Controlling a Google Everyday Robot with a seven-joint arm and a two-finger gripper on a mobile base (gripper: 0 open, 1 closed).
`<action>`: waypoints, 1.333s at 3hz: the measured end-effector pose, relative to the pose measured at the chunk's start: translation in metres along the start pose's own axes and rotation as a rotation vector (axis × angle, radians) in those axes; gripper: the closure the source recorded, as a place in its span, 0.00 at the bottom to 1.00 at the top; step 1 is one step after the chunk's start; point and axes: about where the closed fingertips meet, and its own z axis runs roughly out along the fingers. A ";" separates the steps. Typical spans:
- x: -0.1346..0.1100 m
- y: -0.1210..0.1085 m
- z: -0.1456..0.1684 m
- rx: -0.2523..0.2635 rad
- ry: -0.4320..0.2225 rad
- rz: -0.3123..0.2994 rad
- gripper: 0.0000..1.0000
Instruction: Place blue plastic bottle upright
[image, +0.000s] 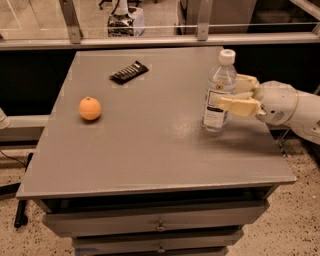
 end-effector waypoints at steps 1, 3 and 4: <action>0.002 -0.002 -0.005 0.000 -0.022 0.023 0.82; 0.005 -0.003 -0.008 0.003 -0.024 0.036 0.36; 0.005 -0.003 -0.009 0.001 -0.019 0.033 0.12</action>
Offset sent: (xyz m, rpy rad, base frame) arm 0.0028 -0.0158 -0.0088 0.0424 0.0378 -0.0079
